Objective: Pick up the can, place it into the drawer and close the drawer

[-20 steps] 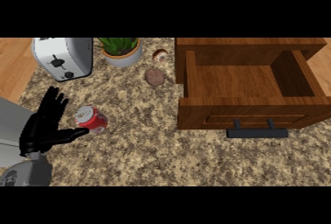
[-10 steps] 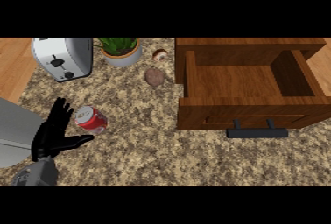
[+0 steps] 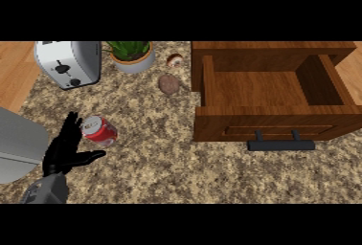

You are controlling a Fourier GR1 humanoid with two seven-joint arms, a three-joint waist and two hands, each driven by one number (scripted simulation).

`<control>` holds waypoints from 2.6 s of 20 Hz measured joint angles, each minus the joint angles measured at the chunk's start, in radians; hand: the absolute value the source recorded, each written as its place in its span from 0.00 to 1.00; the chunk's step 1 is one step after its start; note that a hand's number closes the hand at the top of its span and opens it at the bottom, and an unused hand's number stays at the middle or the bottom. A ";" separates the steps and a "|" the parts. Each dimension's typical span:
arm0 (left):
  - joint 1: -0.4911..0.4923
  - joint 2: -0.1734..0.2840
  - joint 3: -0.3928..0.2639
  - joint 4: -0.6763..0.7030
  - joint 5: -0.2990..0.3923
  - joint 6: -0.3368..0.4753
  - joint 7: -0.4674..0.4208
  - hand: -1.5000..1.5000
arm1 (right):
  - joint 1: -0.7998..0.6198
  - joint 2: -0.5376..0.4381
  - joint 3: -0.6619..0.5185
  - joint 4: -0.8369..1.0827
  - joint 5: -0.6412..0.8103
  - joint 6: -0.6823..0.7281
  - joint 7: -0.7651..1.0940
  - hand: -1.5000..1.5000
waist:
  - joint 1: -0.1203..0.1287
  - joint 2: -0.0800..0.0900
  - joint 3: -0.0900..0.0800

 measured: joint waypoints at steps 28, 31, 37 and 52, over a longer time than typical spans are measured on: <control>-0.193 -0.072 -0.014 0.170 0.084 -0.103 -0.076 1.00 | 0.043 0.030 -0.022 -0.035 -0.056 0.020 0.028 0.00 | 0.007 -0.004 0.001; -0.146 -0.120 -0.034 0.064 0.093 -0.044 -0.066 1.00 | 0.047 0.038 -0.029 -0.032 -0.057 0.028 0.028 0.00 | 0.009 -0.005 0.001; -0.099 -0.175 -0.093 -0.170 0.110 0.043 0.033 1.00 | 0.048 0.043 -0.004 -0.046 -0.042 -0.001 0.017 0.00 | 0.010 -0.005 0.001; -0.172 -0.198 -0.297 -0.626 0.083 0.352 0.357 1.00 | 0.060 0.045 0.030 -0.079 -0.030 -0.040 0.020 0.00 | 0.005 -0.003 0.001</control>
